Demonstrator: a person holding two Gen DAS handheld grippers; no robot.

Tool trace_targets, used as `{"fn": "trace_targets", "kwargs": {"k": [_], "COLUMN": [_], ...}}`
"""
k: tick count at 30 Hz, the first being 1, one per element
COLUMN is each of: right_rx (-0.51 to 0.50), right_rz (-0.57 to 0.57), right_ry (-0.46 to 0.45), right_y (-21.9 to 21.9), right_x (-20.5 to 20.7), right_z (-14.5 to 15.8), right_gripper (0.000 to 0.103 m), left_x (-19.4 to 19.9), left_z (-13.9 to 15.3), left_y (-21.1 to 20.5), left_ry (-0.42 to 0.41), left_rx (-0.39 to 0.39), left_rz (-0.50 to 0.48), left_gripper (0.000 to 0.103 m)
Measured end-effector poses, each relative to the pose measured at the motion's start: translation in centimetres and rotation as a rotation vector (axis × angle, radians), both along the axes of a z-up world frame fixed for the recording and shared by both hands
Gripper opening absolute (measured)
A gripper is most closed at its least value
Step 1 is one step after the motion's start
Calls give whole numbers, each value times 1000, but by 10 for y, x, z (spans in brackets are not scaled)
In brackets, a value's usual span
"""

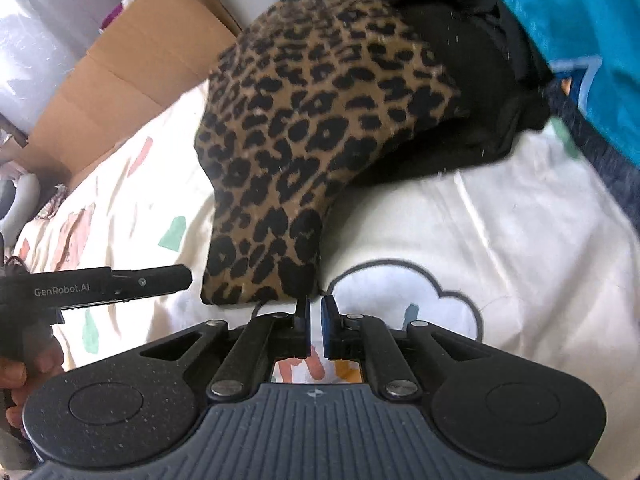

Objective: Fold clothes
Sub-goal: 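Press the pants bundle down beside the black clothes with both tools, then open both tools and release the folded pants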

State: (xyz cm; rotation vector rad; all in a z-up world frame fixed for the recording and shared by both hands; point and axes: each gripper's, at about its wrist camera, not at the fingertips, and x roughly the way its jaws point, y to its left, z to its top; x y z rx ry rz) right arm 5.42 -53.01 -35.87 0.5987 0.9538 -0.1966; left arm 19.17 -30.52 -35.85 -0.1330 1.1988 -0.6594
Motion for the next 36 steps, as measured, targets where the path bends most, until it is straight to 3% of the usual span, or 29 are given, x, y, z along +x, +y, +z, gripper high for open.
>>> {"fn": "trace_targets", "kwargs": {"k": [4, 6, 8, 10, 13, 19, 28, 36], "right_rx": [-14, -15, -15, -20, -8, -24, -27, -51], "right_rz": [-6, -18, -29, -34, -39, -49, -85, -85], "right_ry": [-1, 7, 12, 10, 13, 11, 1, -16], "right_y": [-3, -4, -4, -4, -3, -1, -1, 0], "right_x": [0, 0, -1, -3, -2, -2, -18, -30], "right_z": [15, 24, 36, 49, 70, 111, 160, 214], "right_gripper": [6, 7, 30, 43, 46, 69, 83, 90], "left_x": [-2, -2, -3, -3, -3, -1, -8, -15], "left_z": [11, 17, 28, 42, 63, 110, 175, 235], "left_y": [5, 6, 10, 15, 21, 34, 76, 105], "left_ry": [3, 2, -5, -15, -37, -61, -105, -126], "left_rx": [23, 47, 68, 86, 114, 148, 211, 244], "left_rz": [13, 16, 23, 32, 50, 62, 95, 134], "left_gripper": [40, 51, 60, 62, 76, 78, 83, 97]}}
